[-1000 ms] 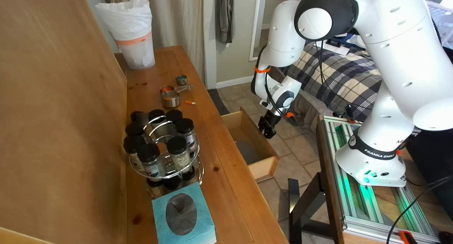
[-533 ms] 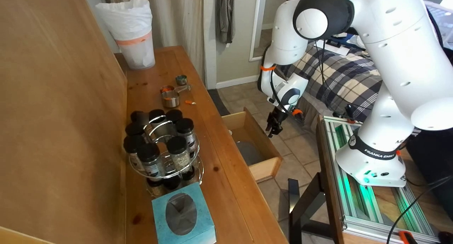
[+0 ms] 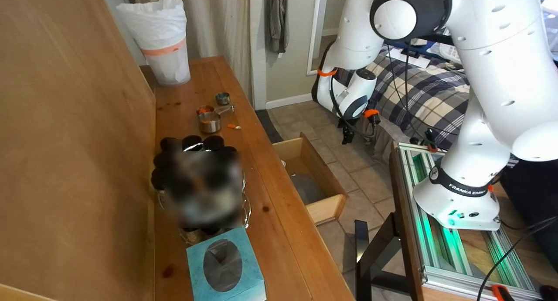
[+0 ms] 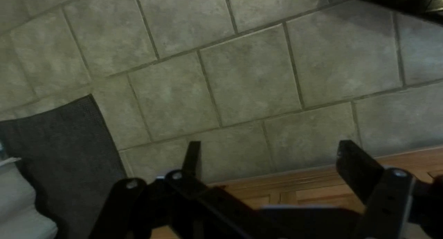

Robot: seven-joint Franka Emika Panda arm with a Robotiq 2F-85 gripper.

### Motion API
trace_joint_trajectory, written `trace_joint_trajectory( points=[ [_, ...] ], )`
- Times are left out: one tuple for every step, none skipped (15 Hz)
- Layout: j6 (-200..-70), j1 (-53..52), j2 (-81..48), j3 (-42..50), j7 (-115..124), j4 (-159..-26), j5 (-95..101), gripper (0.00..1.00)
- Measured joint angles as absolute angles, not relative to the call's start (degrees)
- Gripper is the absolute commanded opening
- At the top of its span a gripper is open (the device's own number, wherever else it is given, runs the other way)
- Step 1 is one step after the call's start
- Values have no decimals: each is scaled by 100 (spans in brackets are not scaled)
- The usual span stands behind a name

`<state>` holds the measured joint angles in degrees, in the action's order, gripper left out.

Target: Open the drawer

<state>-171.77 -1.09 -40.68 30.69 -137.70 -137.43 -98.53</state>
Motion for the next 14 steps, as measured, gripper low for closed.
trace_joint_trajectory(
  points=[
    [-17327,-303,-3949,3003,-13597,-13871,-9673,100],
    [-17404,-500,-3829,2915,-13425,-14028,-9496,100],
    [-17437,-704,-3706,2811,-13257,-14211,-9340,100],
    [-17441,-911,-3583,2698,-13043,-14413,-9190,100],
    [-17441,-1118,-3466,2590,-12801,-14618,-9045,100],
    [-17441,-1330,-3347,2503,-12552,-14812,-8908,100],
    [-17441,-1540,-3227,2446,-12299,-14982,-8788,100],
    [-17448,-1748,-3100,2426,-12049,-15132,-8646,100],
    [-17502,-1956,-2960,2428,-11822,-15260,-8510,100],
    [-17613,-2161,-2804,2456,-11609,-15377,-8355,100],
    [-17788,-2373,-2634,2516,-11432,-15487,-8192,100],
    [-17950,-2587,-2467,2601,-11267,-15585,-8030,100],
    [-18169,-2606,-2288,2517,-10978,-15699,-7680,100],
    [-18241,-2670,-2149,2507,-10746,-15780,-7477,100]
  ],
)
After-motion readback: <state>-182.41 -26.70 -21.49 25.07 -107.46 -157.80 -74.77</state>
